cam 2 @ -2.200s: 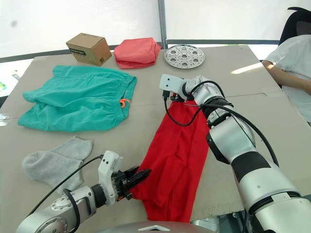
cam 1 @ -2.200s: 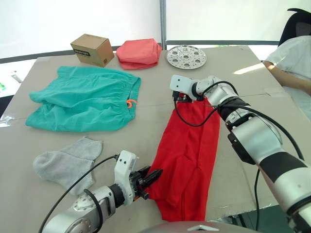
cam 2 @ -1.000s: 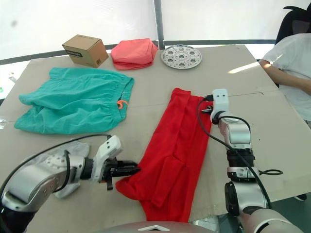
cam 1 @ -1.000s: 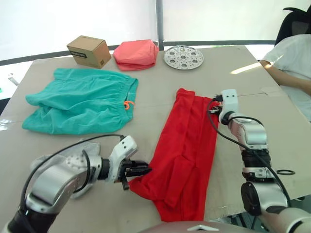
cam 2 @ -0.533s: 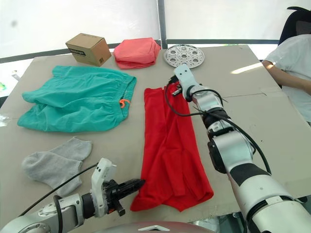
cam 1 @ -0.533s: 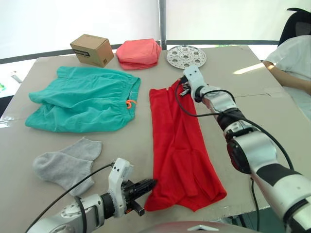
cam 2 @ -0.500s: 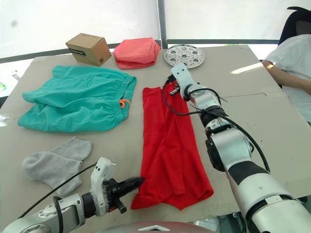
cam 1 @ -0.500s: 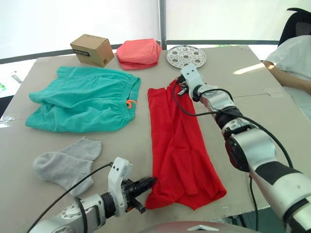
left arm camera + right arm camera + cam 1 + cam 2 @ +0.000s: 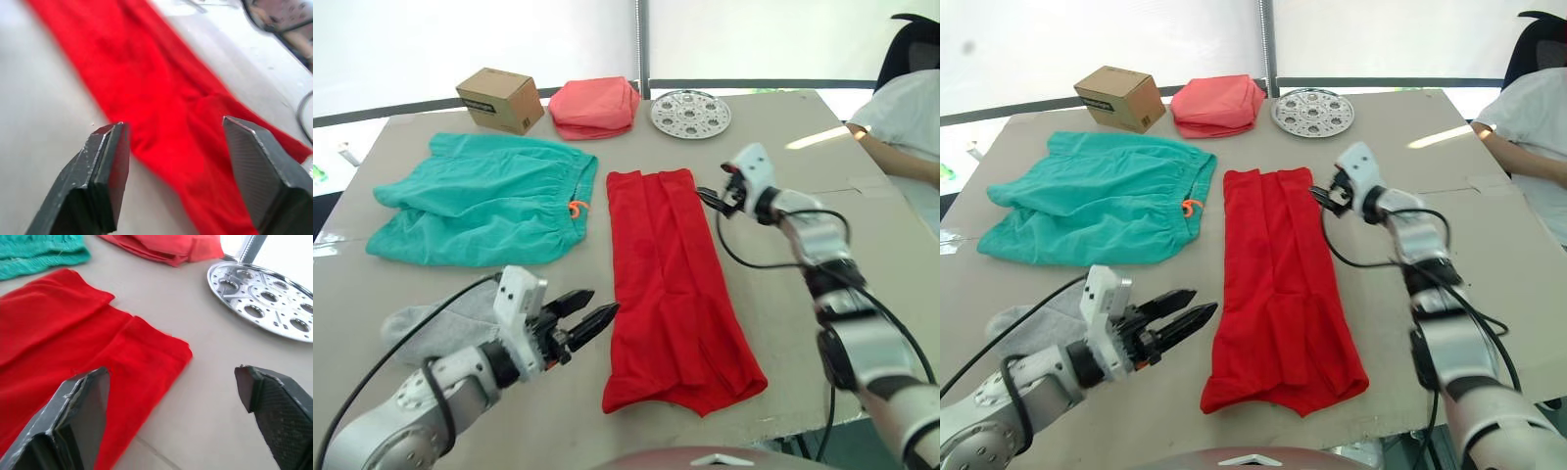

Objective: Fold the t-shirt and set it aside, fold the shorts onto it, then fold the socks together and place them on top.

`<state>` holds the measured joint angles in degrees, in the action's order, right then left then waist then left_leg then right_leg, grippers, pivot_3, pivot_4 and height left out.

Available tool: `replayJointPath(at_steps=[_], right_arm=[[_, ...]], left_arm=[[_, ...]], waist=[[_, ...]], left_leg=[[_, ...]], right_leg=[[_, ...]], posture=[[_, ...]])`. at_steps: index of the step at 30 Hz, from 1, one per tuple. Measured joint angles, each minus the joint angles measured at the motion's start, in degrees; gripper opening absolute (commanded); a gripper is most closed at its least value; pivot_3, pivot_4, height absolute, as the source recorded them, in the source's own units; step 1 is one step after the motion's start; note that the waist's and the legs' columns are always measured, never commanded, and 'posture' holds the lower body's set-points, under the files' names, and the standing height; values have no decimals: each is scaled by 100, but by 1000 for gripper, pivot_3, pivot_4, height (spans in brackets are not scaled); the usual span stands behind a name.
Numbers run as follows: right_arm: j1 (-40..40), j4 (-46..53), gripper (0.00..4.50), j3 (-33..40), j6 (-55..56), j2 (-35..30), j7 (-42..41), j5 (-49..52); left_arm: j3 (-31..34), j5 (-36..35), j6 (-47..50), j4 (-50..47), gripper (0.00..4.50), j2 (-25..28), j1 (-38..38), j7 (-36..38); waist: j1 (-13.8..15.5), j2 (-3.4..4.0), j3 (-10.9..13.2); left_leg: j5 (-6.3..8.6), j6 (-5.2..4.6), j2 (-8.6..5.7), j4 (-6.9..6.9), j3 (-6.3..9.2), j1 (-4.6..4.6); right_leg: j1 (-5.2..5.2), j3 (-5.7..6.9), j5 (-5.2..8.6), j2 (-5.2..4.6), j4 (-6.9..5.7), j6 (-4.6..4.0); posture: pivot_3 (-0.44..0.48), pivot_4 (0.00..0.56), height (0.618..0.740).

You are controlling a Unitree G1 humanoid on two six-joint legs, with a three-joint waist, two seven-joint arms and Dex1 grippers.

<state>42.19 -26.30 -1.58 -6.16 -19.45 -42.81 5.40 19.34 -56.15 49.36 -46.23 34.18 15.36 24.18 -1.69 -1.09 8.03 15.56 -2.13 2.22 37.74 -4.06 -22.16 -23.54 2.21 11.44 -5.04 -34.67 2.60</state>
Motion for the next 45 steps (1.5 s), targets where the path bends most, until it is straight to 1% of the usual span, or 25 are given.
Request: replayJointPath(at_steps=[1, 3, 4, 6, 7, 8, 10, 11, 12, 13, 15, 17, 19, 20, 22, 25, 26, 29, 30, 31, 33, 36, 40, 43, 45], right_arm=[[-441, 880, 4196, 113, -238, -89, -188, 372], [-805, 1868, 4196, 160, -569, -200, -387, 771], [-1065, 2561, 4196, 178, -964, -446, -499, 1046], [-1327, 3343, 4196, 209, -1404, -542, -549, 1334], [-1602, 3836, 4196, 143, -1674, -538, -475, 1452], [-1727, 4021, 4196, 67, -1798, -531, -449, 1522], [-2068, 4500, 4196, -15, -2253, -654, -553, 1906], [-2141, 4615, 4196, -15, -2368, -811, -660, 2029], [-2359, 4868, 4196, -3, -2397, -1230, -966, 2188], [-2634, 5065, 4196, 6, -2385, -1669, -1316, 2268], [-3144, 5246, 4500, 20, -2401, -2349, -1851, 2396], [-3530, 5332, 4500, 28, -2316, -2866, -2249, 2369], [-4020, 5455, 4500, 65, -1886, -3383, -2596, 2115], [-4242, 5499, 4500, 123, -1690, -3475, -2685, 2030], [-4598, 5540, 4500, 235, -1238, -3491, -2736, 1856], [-5143, 5504, 4500, 337, -184, -3577, -2804, 1280], [-5267, 5428, 4500, 367, 359, -3559, -2789, 1034], [-5513, 5039, 4500, 397, 2102, -3368, -2674, 373], [-5562, 4969, 4500, 375, 2414, -3326, -2641, 256], [-5636, 4933, 4500, 251, 2853, -3303, -2574, 63], [-5683, 4938, 4500, 185, 3018, -3305, -2560, -37], [-5966, 4947, 4500, 99, 3457, -3402, -2530, -203], [-6254, 4707, 4500, 113, 3942, -3440, -2359, -373], [-6264, 4597, 4500, 211, 4022, -3445, -2133, -468], [-6225, 4597, 4500, 193, 4000, -3440, -2076, -479]], left_arm=[[-204, 212, -165, 261, 3335, -63, -465, -1], [-482, 447, -385, 533, 3335, -236, -1023, -33], [-739, 558, -405, 750, 3335, -349, -1480, -82], [-885, 563, -382, 1168, 3335, -533, -2041, -167], [-987, 576, -348, 1604, 3335, -589, -2453, -138], [-1058, 600, -338, 1747, 3335, -538, -2596, -61], [-1439, 658, -232, 1930, 3335, -346, -2923, 377], [-1599, 667, -218, 1943, 3335, -235, -2998, 597], [-1892, 762, -245, 1948, 3335, -12, -3079, 1026], [-2111, 885, -335, 1938, 3335, 274, -3055, 1486], [-2356, 1130, -575, 1943, 3872, 694, -2888, 2182], [-2549, 1326, -855, 1958, 4420, 1057, -2685, 2895], [-2633, 1487, -1238, 1970, 4420, 1421, -2414, 3629], [-2634, 1557, -1402, 1978, 4420, 1534, -2291, 3881], [-2637, 1707, -1754, 2043, 4420, 1716, -2076, 4364], [-2609, 1901, -2169, 2154, 4420, 1944, -1812, 4882], [-2598, 2086, -2501, 2296, 4420, 1965, -1694, 5045], [-2651, 2765, -3786, 2730, 4420, 1831, -1423, 5402], [-2672, 2909, -4098, 2823, 4420, 1748, -1368, 5468], [-2694, 3157, -4728, 2993, 4420, 1581, -1247, 5595], [-2714, 3270, -5054, 3040, 4420, 1548, -1184, 5669], [-2726, 3530, -5924, 3185, 4420, 1493, -918, 5878], [-2860, 3770, -6381, 3080, 4420, 1431, -474, 5802], [-2871, 3931, -6448, 2683, 4420, 1450, -211, 5526], [-2869, 3956, -6402, 2489, 4420, 1458, -189, 5401]], waist=[[13, -1, -1], [9, -5, -2], [38, -5, -2], [73, -27, -15], [91, -41, -23], [95, -46, -23], [99, -40, -15], [106, -39, -12], [121, -39, -12], [143, -42, -13], [151, -41, -13], [143, -43, -9], [148, -44, -5], [161, -47, -4], [182, -47, -1], [247, -44, 3], [252, -43, 3], [258, -49, 2], [262, -46, 4], [260, -45, 4], [262, -51, 5], [265, -48, 5], [263, -53, 3], [262, -53, 3], [265, -52, 3]], left_leg=[[1, -1, -3, 0, -1, 1], [2, -4, 0, 0, -7, 10], [3, -5, -2, 1, -6, 16], [3, -6, 1, 1, -3, 31], [3, -6, 3, 1, 2, 33], [3, -6, 3, 1, 3, 31], [3, -6, -2, 1, 0, 21], [4, -8, -6, 1, -3, 16], [6, -11, -8, 1, -4, 12], [8, -14, -7, 1, -3, 11], [11, -18, -5, -1, -5, 9], [12, -20, -1, -4, -13, 7], [13, -20, 2, -6, -12, 8], [13, -19, 5, -9, -8, 10], [12, -17, 15, -9, -8, 14], [13, -16, 15, -8, -9, 17], [13, -15, 15, -7, -10, 17], [13, -16, 14, -7, -10, 14], [13, -16, 14, -7, -10, 12], [13, -17, 15, -7, -11, 9], [13, -18, 17, -7, -9, 7], [13, -18, 17, -7, -10, 9], [13, -18, 19, -5, -15, 13], [13, -18, 24, -5, -16, 17], [13, -18, 24, -5, -16, 19]], right_leg=[[2, 0, 0, 7, 1, 1], [7, -4, -1, 11, -1, 1], [14, -4, -1, 10, -2, 1], [22, -5, 0, 16, -4, 0], [23, -2, 0, 21, -6, 0], [22, -1, 0, 26, -5, 0], [14, -8, 0, 19, -2, 0], [9, -11, 0, 15, -2, 0], [8, -12, 0, 15, 7, 0], [9, -11, 2, 16, 16, 0], [8, -11, 3, 16, 25, 1], [1, -13, 3, 15, 30, 1], [-3, -10, 7, 14, 28, 8], [-4, -7, 15, 13, 29, 21], [-4, -6, 17, 10, 28, 28], [-4, -7, 18, 0, 27, 30], [-5, -7, 18, -1, 28, 30], [-5, -6, 18, -1, 30, 30], [-5, -6, 18, -1, 30, 30], [-8, -6, 17, -1, 32, 29], [-8, -3, 13, 0, 31, 22], [-7, -3, 12, -3, 31, 20], [-5, -6, 17, -7, 31, 29], [-5, -6, 18, -7, 27, 30], [-5, -6, 18, -6, 22, 30]], posture=[[0, 150, 740], [0, 150, 740], [0, 150, 740], [0, 150, 740], [0, 150, 740], [0, 150, 740], [0, 150, 740], [0, 150, 740], [0, 150, 740], [0, 150, 740], [0, 150, 740], [0, 150, 740], [0, 150, 740], [0, 150, 740], [0, 150, 740], [0, 150, 740], [0, 150, 740], [0, 150, 740], [0, 150, 740], [0, 150, 740], [0, 150, 740], [0, 150, 740], [0, 150, 740], [0, 150, 740], [0, 150, 740]])
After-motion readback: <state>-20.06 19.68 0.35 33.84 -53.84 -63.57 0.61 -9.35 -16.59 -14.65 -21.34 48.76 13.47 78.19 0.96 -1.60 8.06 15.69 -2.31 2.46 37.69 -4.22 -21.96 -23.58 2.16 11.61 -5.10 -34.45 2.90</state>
